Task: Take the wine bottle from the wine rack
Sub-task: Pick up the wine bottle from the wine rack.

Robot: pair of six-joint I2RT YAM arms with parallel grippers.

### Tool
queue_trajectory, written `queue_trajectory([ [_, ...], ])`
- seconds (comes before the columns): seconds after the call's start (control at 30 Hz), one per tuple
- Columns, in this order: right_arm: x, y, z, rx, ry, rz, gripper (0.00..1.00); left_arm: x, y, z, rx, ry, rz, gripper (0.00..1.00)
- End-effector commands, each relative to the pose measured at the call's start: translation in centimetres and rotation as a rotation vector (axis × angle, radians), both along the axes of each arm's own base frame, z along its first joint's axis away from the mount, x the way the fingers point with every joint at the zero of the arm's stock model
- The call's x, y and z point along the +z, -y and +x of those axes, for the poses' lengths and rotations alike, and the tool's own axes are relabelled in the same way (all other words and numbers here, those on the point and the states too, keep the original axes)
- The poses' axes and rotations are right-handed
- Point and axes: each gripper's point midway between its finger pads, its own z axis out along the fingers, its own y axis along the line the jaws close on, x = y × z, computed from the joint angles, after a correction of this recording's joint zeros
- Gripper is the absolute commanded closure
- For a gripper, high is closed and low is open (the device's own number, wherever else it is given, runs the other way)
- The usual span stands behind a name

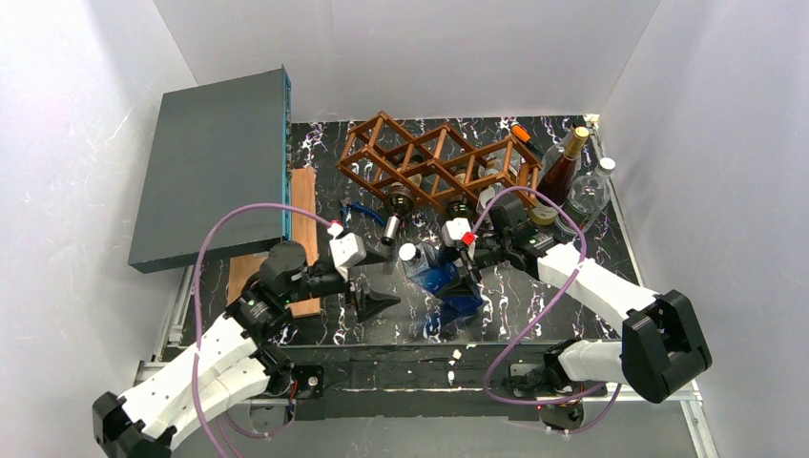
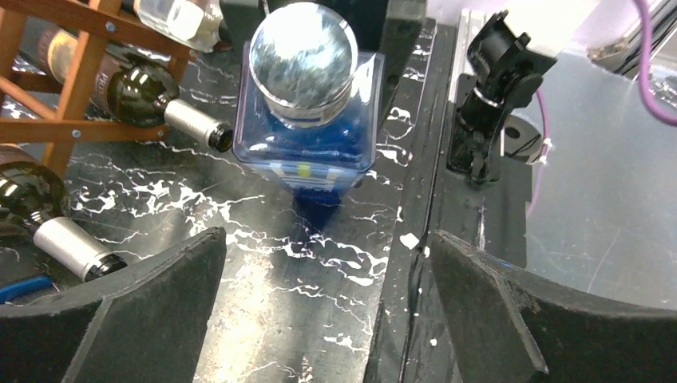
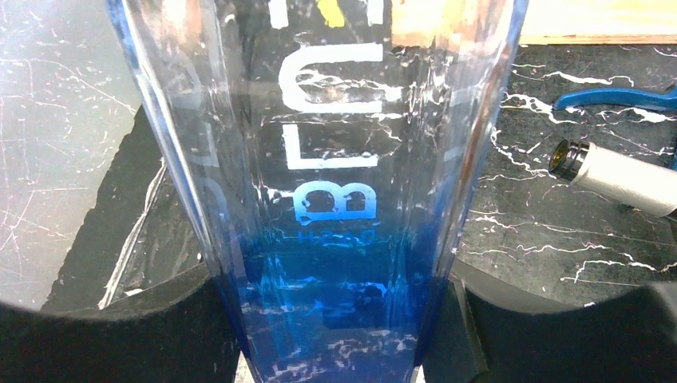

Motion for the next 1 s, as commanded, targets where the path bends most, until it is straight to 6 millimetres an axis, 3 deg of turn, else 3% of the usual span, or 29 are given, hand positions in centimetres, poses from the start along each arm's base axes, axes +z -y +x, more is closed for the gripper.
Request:
queue_trajectory([
  [0.0, 2.7, -0.6, -0.5, 0.076, 0.033, 0.118, 0.91, 0.7, 1.6, 0.7, -0.061, 0.088, -0.029, 0.02],
  [0.3, 2.6, -0.3, -0.3, 0.073, 0.022, 0.126, 0.8, 0.1, 5.4, 1.8, -0.095, 0.106, -0.024, 0.02],
  [0.57, 2.6, -0.1, -0.2, 0.066, 0.018, 0.127, 0.69, -0.8, 7.4, 2.3, -0.085, 0.101, -0.042, 0.02],
  [0.73, 2.5, 0.0, -0.1, 0.064, 0.014, 0.128, 0.61, -1.3, 8.2, 2.7, -0.077, 0.083, -0.048, 0.11],
  [0.83, 2.5, 0.0, 0.0, 0.059, 0.016, 0.127, 0.56, -1.4, 8.6, 2.9, -0.07, 0.041, -0.055, 0.29],
  [0.9, 2.4, 0.1, 0.0, 0.057, 0.013, 0.126, 0.52, -1.4, 8.7, 3.0, -0.065, 0.028, -0.057, 0.58],
  [0.97, 2.4, 0.1, 0.0, 0.053, 0.015, 0.124, 0.47, -1.4, 8.7, 3.0, -0.063, 0.026, -0.058, 0.79],
])
